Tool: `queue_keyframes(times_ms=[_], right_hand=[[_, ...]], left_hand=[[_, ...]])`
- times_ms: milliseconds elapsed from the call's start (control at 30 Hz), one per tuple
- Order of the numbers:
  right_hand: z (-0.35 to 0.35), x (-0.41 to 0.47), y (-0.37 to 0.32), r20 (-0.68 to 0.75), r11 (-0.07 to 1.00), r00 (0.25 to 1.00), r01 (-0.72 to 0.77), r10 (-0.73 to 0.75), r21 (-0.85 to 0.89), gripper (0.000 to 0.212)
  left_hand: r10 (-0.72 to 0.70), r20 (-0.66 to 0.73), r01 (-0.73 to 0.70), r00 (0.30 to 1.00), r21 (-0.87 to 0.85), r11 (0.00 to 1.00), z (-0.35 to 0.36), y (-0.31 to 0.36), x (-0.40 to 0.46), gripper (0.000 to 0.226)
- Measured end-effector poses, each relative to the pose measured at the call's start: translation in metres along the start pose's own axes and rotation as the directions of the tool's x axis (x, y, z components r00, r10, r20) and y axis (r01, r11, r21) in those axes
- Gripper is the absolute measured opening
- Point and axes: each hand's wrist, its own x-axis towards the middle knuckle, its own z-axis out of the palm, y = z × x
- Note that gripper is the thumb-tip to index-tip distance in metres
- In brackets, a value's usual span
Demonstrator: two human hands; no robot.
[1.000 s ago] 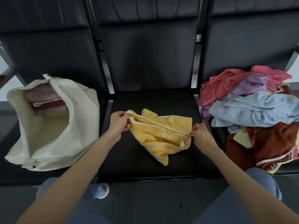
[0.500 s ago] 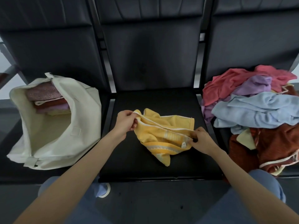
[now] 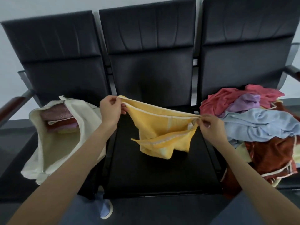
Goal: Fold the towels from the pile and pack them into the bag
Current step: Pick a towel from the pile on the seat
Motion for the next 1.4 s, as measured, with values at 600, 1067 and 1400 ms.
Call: queue_keyframes(times_ms=[600, 1067, 1400], right_hand=[[-0.055, 0.051, -0.077, -0.003, 0.977, 0.978, 0.206, -0.207, 0.058, 0.007], [-0.076, 0.029, -0.063, 0.134, 0.995, 0.986, 0.100, -0.096, -0.026, 0.014], [-0.065, 0.110, -0.075, 0.035, 0.996, 0.999, -0.020, 0.023, -0.085, 0.012]], left_hand=[[0.081, -0.111, -0.073, 0.990, 0.070, 0.995, -0.071, 0.086, 0.012, 0.015], [-0.015, 0.194, -0.074, 0.981, 0.443, 0.894, -0.101, 0.073, 0.006, 0.013], [0.026, 0.182, -0.082, 0.983, 0.307, 0.948, -0.046, 0.072, 0.070, 0.016]])
